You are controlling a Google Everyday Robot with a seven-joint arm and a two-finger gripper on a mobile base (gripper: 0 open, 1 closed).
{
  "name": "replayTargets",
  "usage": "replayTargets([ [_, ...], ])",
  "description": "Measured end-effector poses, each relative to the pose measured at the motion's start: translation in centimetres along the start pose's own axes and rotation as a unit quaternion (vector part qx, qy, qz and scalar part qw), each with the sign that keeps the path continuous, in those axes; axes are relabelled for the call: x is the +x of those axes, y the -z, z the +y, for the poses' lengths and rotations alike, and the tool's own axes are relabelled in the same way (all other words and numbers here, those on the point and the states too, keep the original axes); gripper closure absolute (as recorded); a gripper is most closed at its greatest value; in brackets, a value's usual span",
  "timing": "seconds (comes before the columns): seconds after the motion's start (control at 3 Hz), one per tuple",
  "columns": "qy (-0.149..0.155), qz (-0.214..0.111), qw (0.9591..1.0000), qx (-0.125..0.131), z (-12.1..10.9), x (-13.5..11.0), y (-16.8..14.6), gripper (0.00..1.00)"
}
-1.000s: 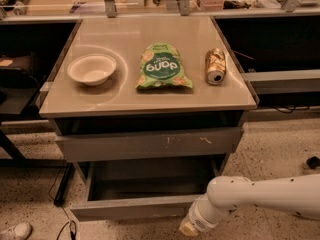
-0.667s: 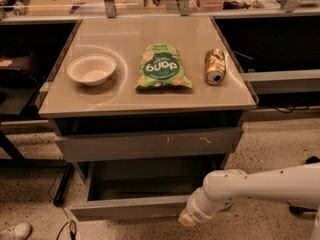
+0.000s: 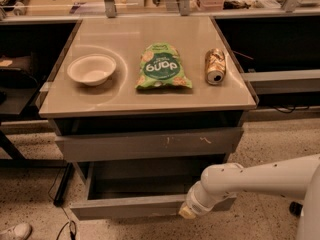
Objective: Close middle drawer
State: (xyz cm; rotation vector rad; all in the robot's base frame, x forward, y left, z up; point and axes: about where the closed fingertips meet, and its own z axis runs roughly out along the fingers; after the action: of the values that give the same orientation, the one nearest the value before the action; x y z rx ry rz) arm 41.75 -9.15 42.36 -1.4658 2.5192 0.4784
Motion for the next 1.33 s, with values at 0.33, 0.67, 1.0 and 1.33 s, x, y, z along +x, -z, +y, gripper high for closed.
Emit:
replayTargets([
  [0.33, 0.000, 0.000, 1.0000, 0.000, 0.00, 0.00, 0.00, 0.57],
  [0.67, 0.000, 0.000, 1.0000, 0.000, 0.00, 0.00, 0.00, 0.35],
  [1.0, 0.000, 0.000, 1.0000, 0.000, 0.01, 0.00, -0.01, 0.12],
  [1.33, 0.000, 0.000, 1.0000, 0.000, 0.01, 0.00, -0.01, 0.00],
])
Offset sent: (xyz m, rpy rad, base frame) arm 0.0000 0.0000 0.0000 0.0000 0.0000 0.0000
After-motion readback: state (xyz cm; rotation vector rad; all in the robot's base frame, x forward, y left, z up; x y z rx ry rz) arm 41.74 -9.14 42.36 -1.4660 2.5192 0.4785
